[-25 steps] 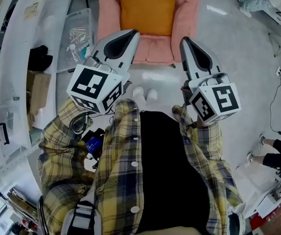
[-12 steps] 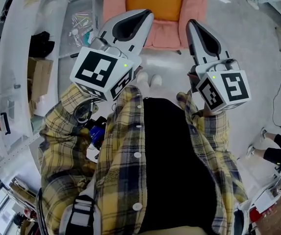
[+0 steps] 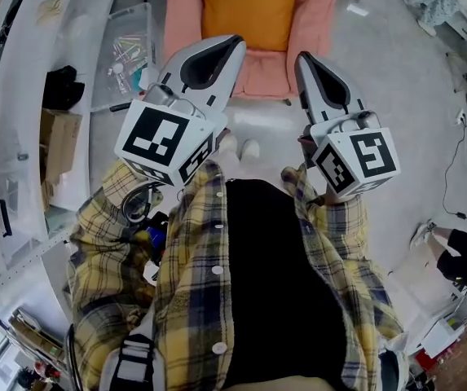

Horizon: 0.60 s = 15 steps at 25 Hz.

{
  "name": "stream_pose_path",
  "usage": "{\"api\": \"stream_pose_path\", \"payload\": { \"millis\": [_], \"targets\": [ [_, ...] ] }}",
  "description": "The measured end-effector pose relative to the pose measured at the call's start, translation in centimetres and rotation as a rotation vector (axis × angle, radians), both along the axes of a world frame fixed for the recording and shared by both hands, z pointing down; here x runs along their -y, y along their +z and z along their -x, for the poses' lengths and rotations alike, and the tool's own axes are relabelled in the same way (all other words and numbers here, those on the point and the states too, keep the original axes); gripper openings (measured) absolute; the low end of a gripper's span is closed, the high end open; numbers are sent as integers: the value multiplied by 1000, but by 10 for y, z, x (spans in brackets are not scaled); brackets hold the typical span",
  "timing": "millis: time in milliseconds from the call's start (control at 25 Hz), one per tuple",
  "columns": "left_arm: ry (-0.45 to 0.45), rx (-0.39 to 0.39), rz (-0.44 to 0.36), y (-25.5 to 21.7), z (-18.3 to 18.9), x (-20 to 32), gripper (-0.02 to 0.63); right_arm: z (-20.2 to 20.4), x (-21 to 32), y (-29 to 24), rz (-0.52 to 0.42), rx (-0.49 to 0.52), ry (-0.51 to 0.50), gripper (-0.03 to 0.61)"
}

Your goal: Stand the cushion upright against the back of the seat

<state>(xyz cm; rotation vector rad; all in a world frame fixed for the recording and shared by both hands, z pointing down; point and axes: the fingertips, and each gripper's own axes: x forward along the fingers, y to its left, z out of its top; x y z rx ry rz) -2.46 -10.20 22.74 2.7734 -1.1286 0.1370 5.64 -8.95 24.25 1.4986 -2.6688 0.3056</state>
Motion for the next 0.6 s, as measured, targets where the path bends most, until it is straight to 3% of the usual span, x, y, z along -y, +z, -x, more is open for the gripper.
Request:
{"api": "stream_pose_path", "payload": {
  "millis": [320, 600],
  "targets": [
    [-1, 7, 6, 4, -10, 4, 5, -8, 9, 3, -2, 8, -7, 17],
    [-44, -29, 65, 14, -3, 9, 5, -2, 19, 8, 15, 12, -34, 17]
  ]
}}
